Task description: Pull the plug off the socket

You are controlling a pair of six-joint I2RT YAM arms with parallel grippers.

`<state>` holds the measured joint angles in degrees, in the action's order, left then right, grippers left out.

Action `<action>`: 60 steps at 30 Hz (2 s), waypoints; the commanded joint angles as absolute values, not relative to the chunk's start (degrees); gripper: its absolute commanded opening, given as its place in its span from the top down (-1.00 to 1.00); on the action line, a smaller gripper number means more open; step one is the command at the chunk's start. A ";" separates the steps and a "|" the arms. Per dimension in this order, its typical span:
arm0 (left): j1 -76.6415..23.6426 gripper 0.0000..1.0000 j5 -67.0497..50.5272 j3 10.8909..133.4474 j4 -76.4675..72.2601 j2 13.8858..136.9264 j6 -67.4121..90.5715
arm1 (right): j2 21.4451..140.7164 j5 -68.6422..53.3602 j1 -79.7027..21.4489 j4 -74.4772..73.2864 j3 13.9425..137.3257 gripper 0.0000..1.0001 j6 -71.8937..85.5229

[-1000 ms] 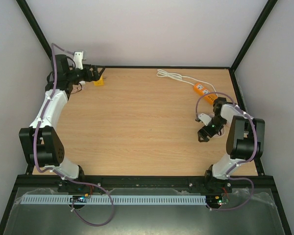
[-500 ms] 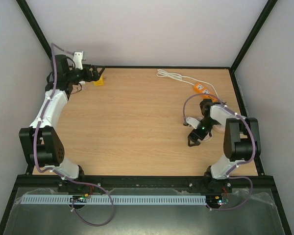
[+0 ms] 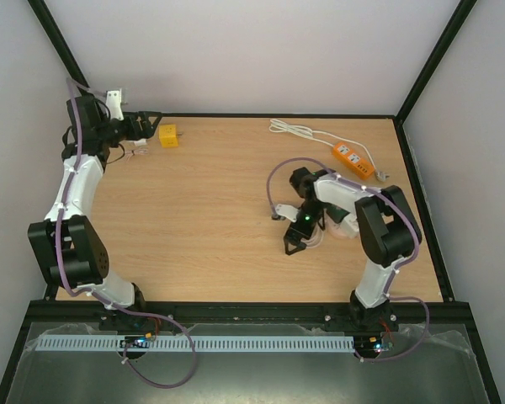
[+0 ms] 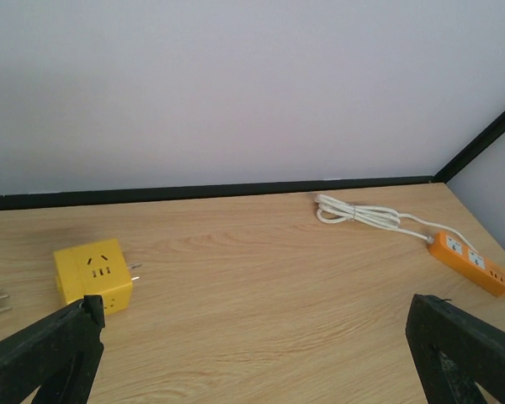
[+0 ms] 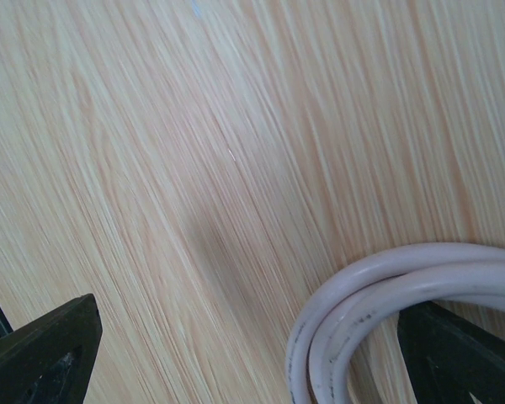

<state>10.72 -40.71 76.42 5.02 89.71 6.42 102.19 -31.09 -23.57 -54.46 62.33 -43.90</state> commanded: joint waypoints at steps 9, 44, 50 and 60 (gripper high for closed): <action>14.99 -1.00 -42.92 76.69 5.78 87.65 7.79 | 118.40 -34.38 -42.64 -48.80 78.08 -0.90 -36.90; 13.13 -0.99 -36.53 76.37 28.29 86.58 -23.56 | 116.44 -41.74 -42.37 -55.60 106.83 -0.97 -38.30; 1.19 -0.99 -31.25 68.42 40.57 83.95 -45.31 | 115.64 -47.29 -32.36 -52.16 106.36 -0.97 -32.09; -16.77 -0.25 -27.75 52.23 41.96 76.19 -56.88 | 120.54 -42.54 -28.83 -43.90 105.31 -0.75 -24.47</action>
<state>-12.91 -29.43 55.40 40.88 78.81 -50.70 118.04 -44.10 -28.23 -48.23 105.45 -28.84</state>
